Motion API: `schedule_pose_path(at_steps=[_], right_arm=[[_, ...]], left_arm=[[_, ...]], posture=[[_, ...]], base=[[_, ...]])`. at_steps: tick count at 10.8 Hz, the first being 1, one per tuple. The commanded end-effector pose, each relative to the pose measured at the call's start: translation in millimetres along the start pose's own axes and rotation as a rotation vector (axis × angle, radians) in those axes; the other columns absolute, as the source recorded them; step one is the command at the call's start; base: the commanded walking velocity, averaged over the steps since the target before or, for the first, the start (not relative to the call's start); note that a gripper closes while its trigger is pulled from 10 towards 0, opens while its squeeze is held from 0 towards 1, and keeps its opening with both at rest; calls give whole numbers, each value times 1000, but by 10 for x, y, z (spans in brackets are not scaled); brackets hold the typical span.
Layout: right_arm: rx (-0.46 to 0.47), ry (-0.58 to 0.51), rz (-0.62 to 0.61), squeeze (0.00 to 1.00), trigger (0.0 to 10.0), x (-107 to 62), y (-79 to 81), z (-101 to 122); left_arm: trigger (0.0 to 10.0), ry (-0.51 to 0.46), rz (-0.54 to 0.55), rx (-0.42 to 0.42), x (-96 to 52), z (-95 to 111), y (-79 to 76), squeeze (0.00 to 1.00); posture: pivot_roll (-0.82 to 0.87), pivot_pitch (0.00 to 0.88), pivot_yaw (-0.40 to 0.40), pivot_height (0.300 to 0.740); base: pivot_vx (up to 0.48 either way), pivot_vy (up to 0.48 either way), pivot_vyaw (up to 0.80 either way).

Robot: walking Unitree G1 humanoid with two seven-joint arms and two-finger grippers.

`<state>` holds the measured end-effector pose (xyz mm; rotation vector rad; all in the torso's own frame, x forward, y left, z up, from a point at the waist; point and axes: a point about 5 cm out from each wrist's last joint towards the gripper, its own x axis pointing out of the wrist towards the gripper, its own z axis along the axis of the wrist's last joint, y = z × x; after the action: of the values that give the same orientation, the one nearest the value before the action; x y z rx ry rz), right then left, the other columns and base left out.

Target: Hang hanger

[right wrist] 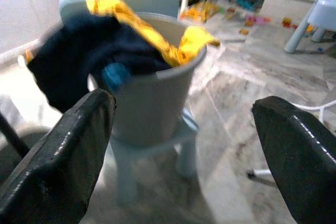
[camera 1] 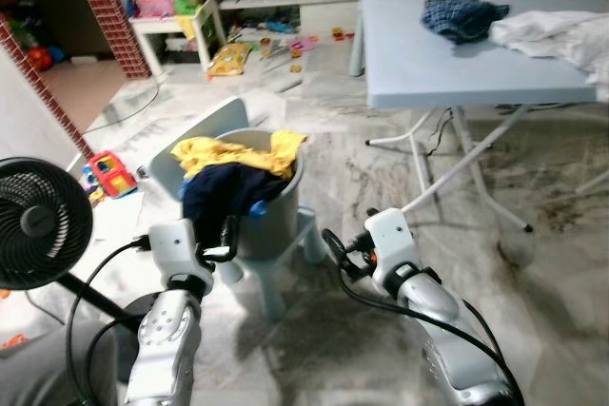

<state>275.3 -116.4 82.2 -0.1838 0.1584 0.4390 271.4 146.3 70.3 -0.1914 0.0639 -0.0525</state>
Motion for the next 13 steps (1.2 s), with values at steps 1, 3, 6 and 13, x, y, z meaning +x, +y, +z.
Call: schedule_pose_path(at_steps=[1,3,6,13], right_arm=[[5,-40,22,0,10000,37,52,101],[4,-37,25,0,10000,40,49,98],[-6,-35,34,0,10000,41,60,96],[-14,-42,42,0,10000,40,63,114]], left_arm=[[10000,9,27,16,-29,-8,93,0],[10000,10,21,13,-24,-11,81,0],[10000,10,19,8,-16,-16,66,0],[10000,4,12,-1,-15,-21,44,0]], posture=[[-192,0,76,740],[-192,0,75,740],[-195,0,74,740],[-197,0,70,740]], base=[[262,0,488],[268,0,0],[266,0,0],[289,142,0]])
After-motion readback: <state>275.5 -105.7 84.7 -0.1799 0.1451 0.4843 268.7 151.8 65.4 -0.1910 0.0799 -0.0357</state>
